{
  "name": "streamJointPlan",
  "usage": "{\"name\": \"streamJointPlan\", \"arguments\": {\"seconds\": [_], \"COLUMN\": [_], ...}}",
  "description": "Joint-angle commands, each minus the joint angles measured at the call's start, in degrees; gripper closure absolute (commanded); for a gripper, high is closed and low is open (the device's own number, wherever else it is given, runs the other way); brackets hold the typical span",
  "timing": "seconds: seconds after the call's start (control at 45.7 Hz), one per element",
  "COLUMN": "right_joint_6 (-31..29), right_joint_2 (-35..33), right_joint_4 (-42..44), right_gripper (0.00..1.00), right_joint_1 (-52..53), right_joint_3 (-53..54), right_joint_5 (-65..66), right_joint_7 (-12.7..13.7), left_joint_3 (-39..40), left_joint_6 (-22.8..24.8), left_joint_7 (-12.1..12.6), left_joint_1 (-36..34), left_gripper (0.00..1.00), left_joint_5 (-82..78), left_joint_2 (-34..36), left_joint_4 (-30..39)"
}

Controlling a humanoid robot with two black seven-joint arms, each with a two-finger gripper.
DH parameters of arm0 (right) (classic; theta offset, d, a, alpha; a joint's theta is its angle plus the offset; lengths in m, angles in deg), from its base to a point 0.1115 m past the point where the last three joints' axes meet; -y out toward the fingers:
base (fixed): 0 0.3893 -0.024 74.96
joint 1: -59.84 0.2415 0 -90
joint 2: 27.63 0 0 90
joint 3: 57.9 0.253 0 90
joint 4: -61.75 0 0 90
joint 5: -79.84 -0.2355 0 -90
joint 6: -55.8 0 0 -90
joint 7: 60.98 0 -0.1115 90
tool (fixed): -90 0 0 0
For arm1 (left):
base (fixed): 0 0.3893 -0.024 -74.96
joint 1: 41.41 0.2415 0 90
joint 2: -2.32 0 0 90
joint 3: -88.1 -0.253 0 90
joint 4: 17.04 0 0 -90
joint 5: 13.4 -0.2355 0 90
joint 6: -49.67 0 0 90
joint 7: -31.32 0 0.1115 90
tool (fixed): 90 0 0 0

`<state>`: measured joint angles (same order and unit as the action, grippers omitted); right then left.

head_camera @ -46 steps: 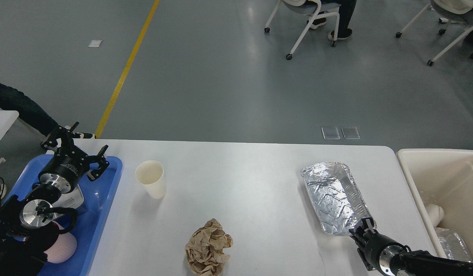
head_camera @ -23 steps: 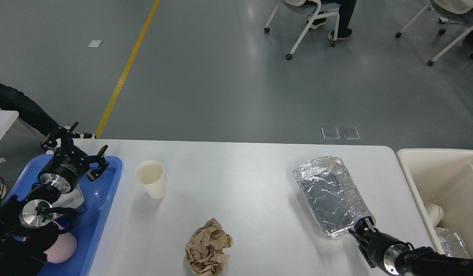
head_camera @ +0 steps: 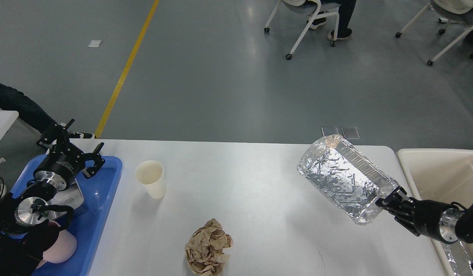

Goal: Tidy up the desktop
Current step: 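Grasp the foil tray edge with the right gripper and lift it, then carry the foil tray with the right gripper toward the table center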

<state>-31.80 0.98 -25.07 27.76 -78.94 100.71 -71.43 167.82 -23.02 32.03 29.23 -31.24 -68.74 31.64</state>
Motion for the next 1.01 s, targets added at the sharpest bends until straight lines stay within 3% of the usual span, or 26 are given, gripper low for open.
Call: {"name": "streamJointPlan", "arguments": {"seconds": [0.0, 0.175, 0.372, 0.569, 0.788, 0.985], "right_joint_6": [-5.2, -8.1, -12.7, -17.4, -17.8, -17.6], "right_joint_2": [-2.5, -0.3, 9.2, 20.0, 31.3, 36.1], "right_joint_4": [0.4, 1.2, 4.0, 12.1, 21.6, 25.3], "right_gripper": [1.0, 1.0, 1.0, 1.0, 1.0, 1.0], "right_joint_1": [2.5, 5.6, 9.5, 12.4, 13.5, 12.8], "right_joint_3": [-0.2, -0.1, -0.5, -1.5, -4.9, -5.0], "right_joint_5": [8.7, 15.2, 18.2, 19.1, 14.7, 12.8], "right_joint_7": [0.1, -1.5, -1.7, -1.1, -1.5, -1.6], "left_joint_3": [0.0, 0.0, 0.0, 0.0, 0.0, -0.1], "left_joint_6": [-0.3, -1.0, -1.7, -1.7, -1.8, -1.7], "left_joint_7": [0.0, 0.0, 0.0, 0.0, 0.0, 0.0], "left_joint_1": [-0.1, -0.2, -0.2, -0.2, -0.2, -0.3], "left_gripper": [0.03, 0.03, 0.03, 0.03, 0.03, 0.03], "left_joint_5": [0.0, 0.0, -0.1, -0.1, -0.1, -0.1], "left_joint_2": [0.0, 0.0, 0.3, 1.0, 1.3, 1.0], "left_joint_4": [0.1, 0.2, 0.4, 0.4, 0.4, 0.4]}}
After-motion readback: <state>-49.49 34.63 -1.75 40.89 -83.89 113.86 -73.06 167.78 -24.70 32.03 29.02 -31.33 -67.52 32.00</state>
